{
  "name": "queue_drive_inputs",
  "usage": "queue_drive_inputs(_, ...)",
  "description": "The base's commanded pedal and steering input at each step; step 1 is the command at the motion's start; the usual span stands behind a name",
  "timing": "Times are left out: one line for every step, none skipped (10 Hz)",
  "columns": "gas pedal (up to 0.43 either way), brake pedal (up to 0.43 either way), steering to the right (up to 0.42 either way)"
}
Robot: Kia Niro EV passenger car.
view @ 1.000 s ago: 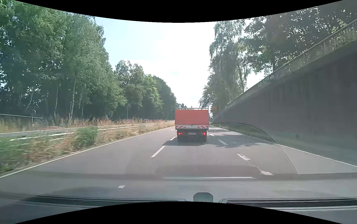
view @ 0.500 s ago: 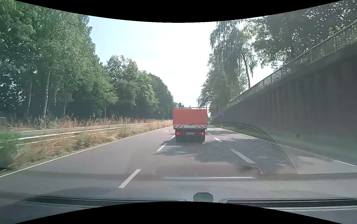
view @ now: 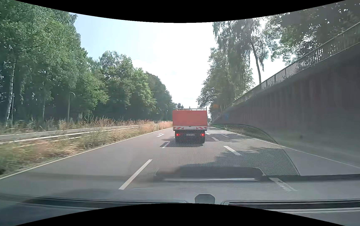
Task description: Follow the waypoints while adhering to traffic rules and regulations
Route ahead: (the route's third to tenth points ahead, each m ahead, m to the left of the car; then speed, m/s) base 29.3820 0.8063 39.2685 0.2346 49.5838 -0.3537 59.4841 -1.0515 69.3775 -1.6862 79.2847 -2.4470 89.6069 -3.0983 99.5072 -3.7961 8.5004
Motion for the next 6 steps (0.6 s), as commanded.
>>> queue_drive_inputs(0.0, 0.0, 0.008)
queue_drive_inputs(0.028, 0.0, 0.007)
queue_drive_inputs(0.059, 0.0, 0.007)
queue_drive_inputs(0.059, 0.0, 0.007)
queue_drive_inputs(0.059, 0.0, 0.007)
queue_drive_inputs(0.059, 0.0, 0.006)
